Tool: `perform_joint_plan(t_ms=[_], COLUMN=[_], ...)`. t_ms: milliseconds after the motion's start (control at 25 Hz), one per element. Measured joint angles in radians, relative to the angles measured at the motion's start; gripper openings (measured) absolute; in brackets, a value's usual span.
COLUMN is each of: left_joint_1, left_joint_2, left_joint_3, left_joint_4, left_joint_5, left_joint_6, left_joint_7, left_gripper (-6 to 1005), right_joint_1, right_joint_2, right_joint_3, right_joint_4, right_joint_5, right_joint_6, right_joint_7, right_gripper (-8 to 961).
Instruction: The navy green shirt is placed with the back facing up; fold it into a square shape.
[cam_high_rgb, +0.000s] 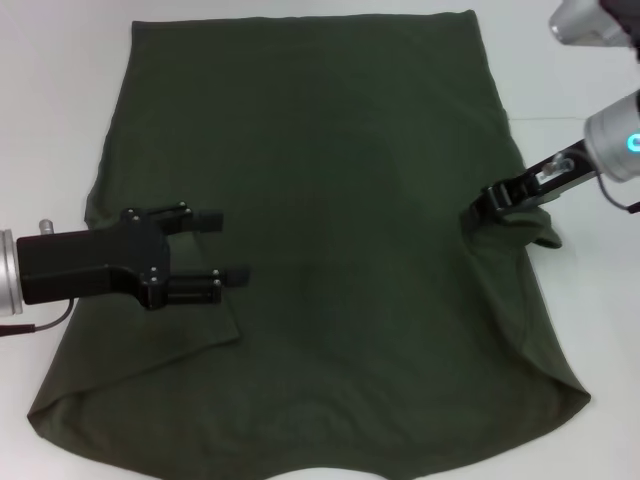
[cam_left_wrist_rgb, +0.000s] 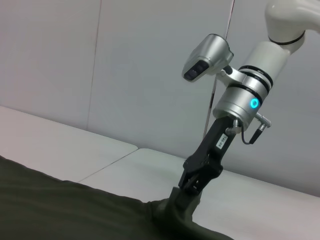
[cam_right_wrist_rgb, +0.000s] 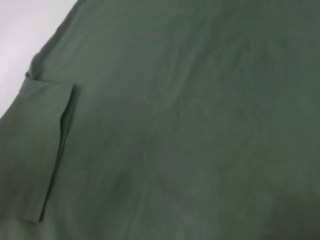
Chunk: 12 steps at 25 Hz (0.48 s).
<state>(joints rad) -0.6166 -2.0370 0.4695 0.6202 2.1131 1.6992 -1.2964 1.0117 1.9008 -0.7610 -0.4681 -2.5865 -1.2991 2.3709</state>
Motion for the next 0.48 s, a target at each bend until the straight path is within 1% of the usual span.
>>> perform_joint_plan(t_ms=[80,120,280,360,480], left_joint_1=[0.000,0.000,0.001,0.001,0.002], left_joint_2=[0.000,0.000,0.000,-0.001,-0.001], left_joint_3=[0.000,0.000,0.001,0.002,0.002], left_joint_4=[0.001,0.001,0.001,0.001,0.001], left_joint_5=[0.000,0.000,0.004,0.005,0.005], left_joint_6=[0.000,-0.001,-0.003,-0.003,-0.003], left_joint_7=[0.002,0.003,0.006,0.008,0.010], left_gripper=[860,860,860,860,860], right_joint_1=[0.008,0.008,0.013,0.013,0.014], right_joint_2=[0.014,0.014,0.025,0.026,0.027], right_joint_3=[-0.013,-0.013,-0.014,-0.012,-0.013], right_joint_4=[0.012,0.012,0.014,0.014,0.012], right_joint_5=[0.002,0.002,0.005,0.012,0.037], right_joint_6=[0.012,0.012,0.010,0.009,-0.004], right_joint_7=[0.016,0.016,0.025,0.032,0.033], right_gripper=[45,45,46,262,378])
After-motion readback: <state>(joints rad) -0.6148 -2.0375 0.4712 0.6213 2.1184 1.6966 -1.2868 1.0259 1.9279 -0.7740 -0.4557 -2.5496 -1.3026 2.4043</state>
